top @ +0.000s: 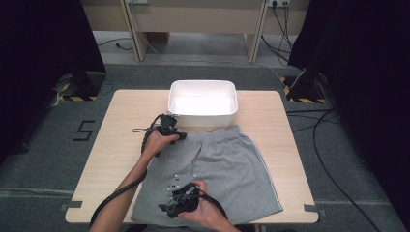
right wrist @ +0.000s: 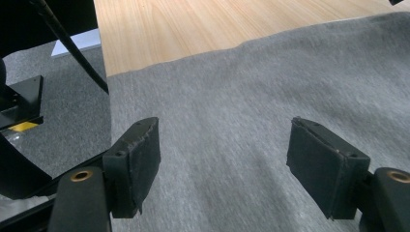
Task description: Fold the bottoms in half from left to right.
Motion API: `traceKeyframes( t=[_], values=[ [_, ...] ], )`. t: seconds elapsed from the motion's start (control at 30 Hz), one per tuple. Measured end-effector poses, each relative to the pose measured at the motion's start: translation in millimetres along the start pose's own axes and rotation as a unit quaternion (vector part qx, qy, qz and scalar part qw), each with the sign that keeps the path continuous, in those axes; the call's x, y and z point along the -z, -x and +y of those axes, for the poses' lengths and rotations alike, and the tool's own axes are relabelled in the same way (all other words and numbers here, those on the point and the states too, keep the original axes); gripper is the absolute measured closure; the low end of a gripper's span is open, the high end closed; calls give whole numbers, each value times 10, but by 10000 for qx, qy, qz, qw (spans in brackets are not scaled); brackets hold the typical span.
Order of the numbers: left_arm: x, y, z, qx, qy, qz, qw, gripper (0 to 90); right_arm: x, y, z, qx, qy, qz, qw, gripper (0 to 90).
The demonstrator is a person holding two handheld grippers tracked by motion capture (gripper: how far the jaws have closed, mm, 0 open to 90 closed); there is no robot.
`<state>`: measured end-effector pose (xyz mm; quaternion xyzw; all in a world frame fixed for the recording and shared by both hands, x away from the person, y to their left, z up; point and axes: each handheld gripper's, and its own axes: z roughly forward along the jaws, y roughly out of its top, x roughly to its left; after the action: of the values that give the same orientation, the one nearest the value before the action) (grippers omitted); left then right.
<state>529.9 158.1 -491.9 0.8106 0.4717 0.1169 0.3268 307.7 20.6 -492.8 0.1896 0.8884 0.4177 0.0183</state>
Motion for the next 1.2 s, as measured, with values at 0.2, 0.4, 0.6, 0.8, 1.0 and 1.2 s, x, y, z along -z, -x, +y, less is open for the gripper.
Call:
traceKeyframes(
  t=[0.2,0.4,0.6,0.8,1.0,1.2],
  values=[
    [-23,-14,-3,-65,-65,52,9999,559,-32,-43,0,19,-35,-19,10000,283],
    [-22,-51,-10,-57,-68,33,10000,646,-99,-99,11,94,-72,28,9999,283],
    [-24,-65,-10,3,-77,-4,10000,648,-145,-143,28,132,-91,46,9999,284],
    [-28,-68,-14,7,-88,17,10000,628,-166,-158,37,128,-99,62,9998,284],
    [-29,-82,-27,97,-84,2,9999,615,-172,-174,30,133,-109,64,9998,284],
    [-33,-97,-15,205,-127,-11,9997,600,-209,-218,36,76,-139,96,9998,284]
  ],
)
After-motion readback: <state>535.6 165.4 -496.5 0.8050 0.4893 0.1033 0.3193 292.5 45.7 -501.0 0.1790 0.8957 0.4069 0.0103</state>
